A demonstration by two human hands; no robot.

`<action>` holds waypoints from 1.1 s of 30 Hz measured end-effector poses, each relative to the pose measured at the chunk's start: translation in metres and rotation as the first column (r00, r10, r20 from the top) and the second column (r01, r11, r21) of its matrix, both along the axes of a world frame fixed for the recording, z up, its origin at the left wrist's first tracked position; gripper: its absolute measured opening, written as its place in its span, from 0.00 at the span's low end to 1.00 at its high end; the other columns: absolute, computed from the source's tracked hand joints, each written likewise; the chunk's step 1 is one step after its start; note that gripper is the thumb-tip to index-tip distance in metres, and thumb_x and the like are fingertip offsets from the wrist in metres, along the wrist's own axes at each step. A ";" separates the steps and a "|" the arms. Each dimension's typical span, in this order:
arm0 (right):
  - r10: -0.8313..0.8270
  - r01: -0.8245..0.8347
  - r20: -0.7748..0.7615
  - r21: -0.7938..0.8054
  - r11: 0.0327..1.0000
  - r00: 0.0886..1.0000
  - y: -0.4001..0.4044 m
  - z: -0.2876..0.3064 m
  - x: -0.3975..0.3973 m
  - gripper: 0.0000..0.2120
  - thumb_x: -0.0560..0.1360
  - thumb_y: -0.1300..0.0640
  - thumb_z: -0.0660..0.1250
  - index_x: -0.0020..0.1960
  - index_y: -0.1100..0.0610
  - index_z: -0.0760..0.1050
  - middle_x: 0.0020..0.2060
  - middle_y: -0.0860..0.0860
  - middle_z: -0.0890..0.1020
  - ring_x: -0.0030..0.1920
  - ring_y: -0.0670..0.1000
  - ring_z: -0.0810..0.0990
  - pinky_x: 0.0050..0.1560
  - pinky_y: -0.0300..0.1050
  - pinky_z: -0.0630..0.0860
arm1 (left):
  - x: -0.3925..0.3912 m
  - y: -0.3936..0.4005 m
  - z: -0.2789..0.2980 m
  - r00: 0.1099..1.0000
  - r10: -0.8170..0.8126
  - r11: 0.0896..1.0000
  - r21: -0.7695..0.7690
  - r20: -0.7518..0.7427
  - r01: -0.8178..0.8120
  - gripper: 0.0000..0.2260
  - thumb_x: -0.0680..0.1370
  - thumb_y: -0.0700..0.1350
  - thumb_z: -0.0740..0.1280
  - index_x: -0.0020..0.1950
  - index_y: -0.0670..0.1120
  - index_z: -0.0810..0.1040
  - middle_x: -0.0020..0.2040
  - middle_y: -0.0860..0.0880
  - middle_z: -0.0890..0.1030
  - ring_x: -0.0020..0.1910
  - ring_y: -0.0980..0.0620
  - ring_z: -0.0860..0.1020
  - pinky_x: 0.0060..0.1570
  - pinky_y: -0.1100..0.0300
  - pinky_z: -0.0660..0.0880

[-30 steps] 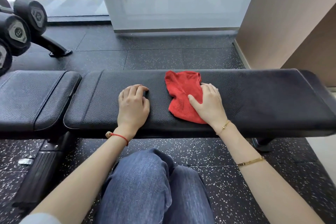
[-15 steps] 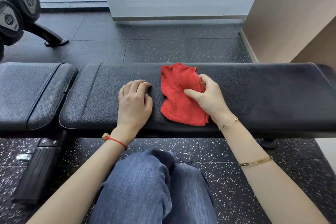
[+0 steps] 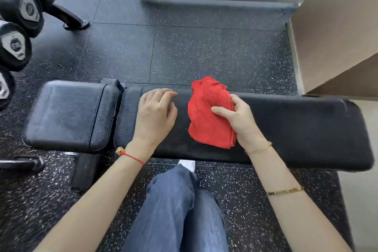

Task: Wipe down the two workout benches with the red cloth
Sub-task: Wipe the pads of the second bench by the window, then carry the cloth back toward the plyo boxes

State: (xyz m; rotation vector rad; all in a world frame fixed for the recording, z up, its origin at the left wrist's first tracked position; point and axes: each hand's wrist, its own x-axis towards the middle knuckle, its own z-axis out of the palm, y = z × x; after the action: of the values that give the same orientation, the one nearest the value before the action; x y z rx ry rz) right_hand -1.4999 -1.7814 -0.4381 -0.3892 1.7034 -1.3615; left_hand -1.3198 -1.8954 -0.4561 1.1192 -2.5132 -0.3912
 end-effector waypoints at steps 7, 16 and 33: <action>0.035 -0.034 -0.025 0.020 0.999 0.999 -0.012 0.162 0.023 0.14 0.70 0.67 0.74 0.53 0.59 0.76 0.48 0.54 0.83 0.48 0.50 0.81 0.55 0.49 0.78 | 0.031 0.000 0.155 1.000 -0.022 0.997 0.068 0.004 0.021 0.10 0.76 0.38 0.68 0.57 0.44 0.81 0.56 0.48 0.82 0.58 0.45 0.79 0.62 0.49 0.72; 0.086 -0.086 0.013 0.037 0.996 0.996 -0.027 0.323 0.063 0.13 0.70 0.66 0.74 0.51 0.57 0.76 0.48 0.54 0.83 0.49 0.51 0.81 0.59 0.56 0.78 | 0.078 -0.009 0.322 0.997 0.074 0.985 0.159 -0.008 -0.072 0.09 0.77 0.39 0.67 0.56 0.44 0.80 0.56 0.49 0.82 0.58 0.45 0.79 0.60 0.47 0.73; 0.327 -0.327 0.000 -0.036 0.944 0.945 -0.050 0.392 0.110 0.16 0.69 0.66 0.74 0.56 0.63 0.76 0.49 0.57 0.83 0.48 0.53 0.81 0.58 0.57 0.77 | 0.158 0.018 0.402 0.936 0.350 0.931 0.131 -0.045 -0.341 0.10 0.77 0.39 0.66 0.58 0.44 0.80 0.57 0.47 0.81 0.57 0.44 0.78 0.60 0.47 0.72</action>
State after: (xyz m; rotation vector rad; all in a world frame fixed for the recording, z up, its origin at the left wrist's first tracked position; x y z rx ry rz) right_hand -1.3896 -1.8314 -0.0460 -0.6568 1.5295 -1.1467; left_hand -1.1615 -1.8772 -0.0541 1.5360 -2.1978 -0.4771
